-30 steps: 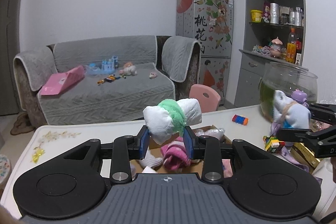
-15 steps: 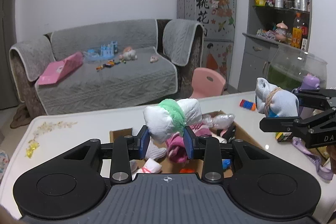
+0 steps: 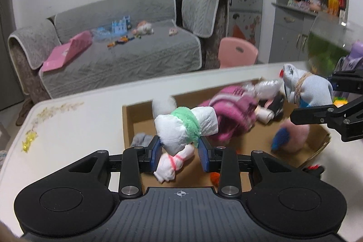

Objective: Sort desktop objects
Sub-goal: 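Carry both socks over the box and open both tools to drop them, then move both open tools back toward the items lying beside the box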

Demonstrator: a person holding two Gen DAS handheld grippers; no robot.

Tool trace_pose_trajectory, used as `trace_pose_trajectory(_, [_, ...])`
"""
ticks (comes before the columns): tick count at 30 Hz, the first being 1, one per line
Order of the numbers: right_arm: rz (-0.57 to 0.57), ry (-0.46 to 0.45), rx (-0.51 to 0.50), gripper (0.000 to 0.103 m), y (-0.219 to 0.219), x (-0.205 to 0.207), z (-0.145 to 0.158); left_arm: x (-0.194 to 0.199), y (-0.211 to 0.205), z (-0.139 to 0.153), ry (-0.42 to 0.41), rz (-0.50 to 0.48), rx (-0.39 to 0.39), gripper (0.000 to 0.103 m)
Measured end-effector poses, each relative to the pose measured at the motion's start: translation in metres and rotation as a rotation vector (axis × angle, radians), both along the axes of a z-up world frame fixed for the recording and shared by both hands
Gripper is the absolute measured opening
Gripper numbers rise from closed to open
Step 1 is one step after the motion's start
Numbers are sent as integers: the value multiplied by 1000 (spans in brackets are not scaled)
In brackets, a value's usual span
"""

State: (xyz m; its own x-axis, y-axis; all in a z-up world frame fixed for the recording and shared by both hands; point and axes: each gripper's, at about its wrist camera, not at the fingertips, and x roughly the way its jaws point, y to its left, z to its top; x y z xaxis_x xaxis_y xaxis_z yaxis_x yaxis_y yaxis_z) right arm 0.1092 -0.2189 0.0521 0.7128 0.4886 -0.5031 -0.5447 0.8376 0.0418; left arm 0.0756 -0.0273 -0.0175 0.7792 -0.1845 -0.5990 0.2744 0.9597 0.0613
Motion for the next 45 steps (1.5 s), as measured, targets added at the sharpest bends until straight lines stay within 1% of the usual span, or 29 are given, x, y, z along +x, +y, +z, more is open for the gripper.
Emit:
trace_pose_trajectory(4, [-14, 28, -18, 61, 6, 7, -12, 5, 1, -17, 33, 0, 16, 42])
trace_pose_trajectory(7, [-12, 44, -50, 62, 12, 12, -21, 8, -3, -26, 53, -12, 44, 43])
trace_pose_trajectory(11, [-10, 40, -94, 68, 20, 12, -30, 6, -5, -34, 63, -28, 66, 44])
trace_pose_trajectory(13, [-16, 34, -99, 70, 20, 12, -32, 6, -3, -36, 68, -20, 65, 50])
trace_pose_trajectory(14, [-16, 36, -96, 74, 19, 13, -32, 7, -2, -38, 74, -20, 63, 55])
trace_pose_trajectory(15, [-18, 34, -92, 75, 18, 12, -32, 7, -2, -39, 81, -23, 63, 67])
trace_pose_trajectory(17, [-20, 30, -87, 76, 18, 12, -31, 3, -3, -40, 67, -27, 63, 80])
trace_pose_trajectory(18, [-23, 21, -90, 78, 18, 10, -29, 2, -3, -39, 65, -28, 62, 84])
trace_pose_trajectory(19, [-23, 17, -90, 78, 19, 10, -28, 1, -4, -39, 66, -26, 63, 85])
trace_pose_trajectory(21, [-24, 7, -89, 78, 18, 8, -23, -4, -4, -36, 62, -26, 66, 85])
trace_pose_trajectory(25, [-23, -24, -70, 80, 12, -1, -10, -18, -1, -24, 39, -26, 45, 86])
trace_pose_trajectory(27, [-18, -38, -52, 84, 7, -9, -4, -25, 0, -21, 31, -28, 38, 87])
trace_pose_trajectory(30, [-20, -45, -24, 85, 0, -25, -1, -37, -1, -18, 29, -34, 34, 87])
trace_pose_trajectory(35, [-20, -43, -16, 86, -7, -50, -6, -57, -6, -19, 39, -58, 6, 87])
trace_pose_trajectory(39, [-26, -33, 17, 89, -16, -70, -15, -74, -22, -25, 49, -99, 10, 87])
trace_pose_trajectory(45, [-10, -5, 49, 90, -22, -94, -33, -87, -53, -34, 52, -151, 22, 88])
